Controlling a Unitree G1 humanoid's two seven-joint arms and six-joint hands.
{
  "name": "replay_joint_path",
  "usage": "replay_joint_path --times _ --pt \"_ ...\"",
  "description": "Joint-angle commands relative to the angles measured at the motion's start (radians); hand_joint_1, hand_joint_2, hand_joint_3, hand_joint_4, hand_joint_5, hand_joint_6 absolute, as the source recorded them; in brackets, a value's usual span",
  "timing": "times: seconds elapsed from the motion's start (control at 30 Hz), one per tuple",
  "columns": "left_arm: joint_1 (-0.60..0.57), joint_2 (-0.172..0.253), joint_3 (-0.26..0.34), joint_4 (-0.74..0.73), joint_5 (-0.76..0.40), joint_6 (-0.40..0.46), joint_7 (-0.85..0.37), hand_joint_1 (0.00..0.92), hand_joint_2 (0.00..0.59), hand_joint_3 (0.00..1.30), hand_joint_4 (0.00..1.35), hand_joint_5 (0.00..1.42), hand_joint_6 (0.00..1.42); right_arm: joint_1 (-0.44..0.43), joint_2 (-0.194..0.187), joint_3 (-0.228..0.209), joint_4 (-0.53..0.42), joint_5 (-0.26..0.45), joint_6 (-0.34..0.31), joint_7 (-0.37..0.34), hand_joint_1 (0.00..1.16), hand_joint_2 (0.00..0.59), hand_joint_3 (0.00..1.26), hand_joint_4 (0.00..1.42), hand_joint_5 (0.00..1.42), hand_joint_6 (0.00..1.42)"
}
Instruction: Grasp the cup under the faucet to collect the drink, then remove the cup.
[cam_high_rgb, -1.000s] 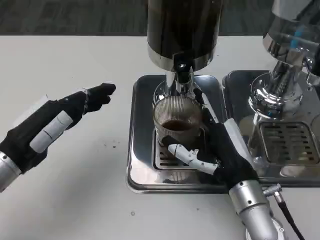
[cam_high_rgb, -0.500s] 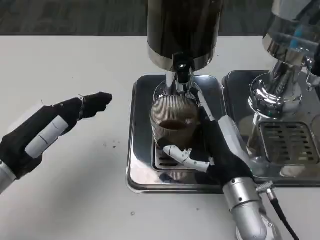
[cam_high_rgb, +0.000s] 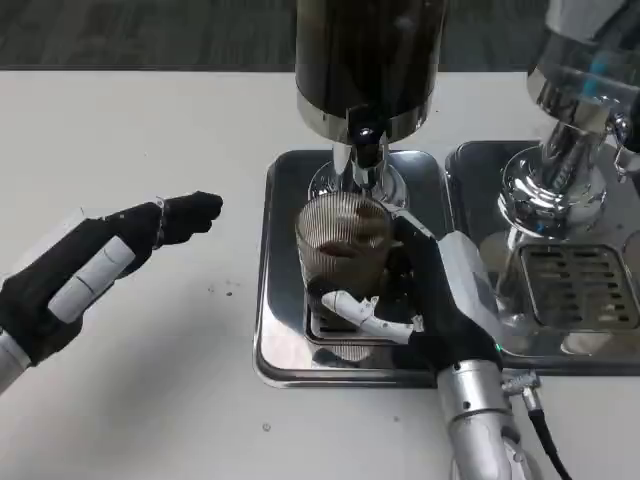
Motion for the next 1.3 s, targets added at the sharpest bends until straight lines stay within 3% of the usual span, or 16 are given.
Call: replay_joint_path --times 0.03,0.27,0.57,1.03,1.3 --pt "0.008 0.011 0.002 -0.011 0.005 0.012 0.006 0.0 0.112 0.26 0.19 0.16 0.12 0.038 0.004 0.012 0.013 -0.011 -0.014 -0.041 0.73 0.212 0.38 0.49 0.63 0.93" --pt "0.008 0.01 -0.002 -0.008 0.008 0.013 0.005 0.0 0.12 0.26 0.2 0.18 0.13 0.063 0.002 0.014 0.023 -0.028 -0.087 -0.164 0.73 0.212 0.46 0.58 0.74 1.06" --pt "-0.003 0.003 -0.013 -0.001 0.013 0.015 -0.001 0.0 0.127 0.26 0.2 0.18 0.14 0.108 -0.009 0.01 -0.003 -0.053 -0.157 -0.267 0.72 0.221 0.54 0.66 0.82 1.16" --pt "-0.03 -0.015 -0.046 0.008 0.018 0.003 -0.012 0.0 0.141 0.25 0.2 0.18 0.15 0.204 -0.032 -0.001 -0.117 -0.087 -0.183 -0.333 0.74 0.217 0.59 0.72 0.89 1.22" --pt "-0.02 -0.017 -0.064 -0.028 0.018 -0.024 -0.027 0.0 0.142 0.25 0.2 0.18 0.16 0.289 -0.048 -0.011 -0.237 -0.098 -0.202 -0.337 0.74 0.217 0.61 0.73 0.91 1.24"
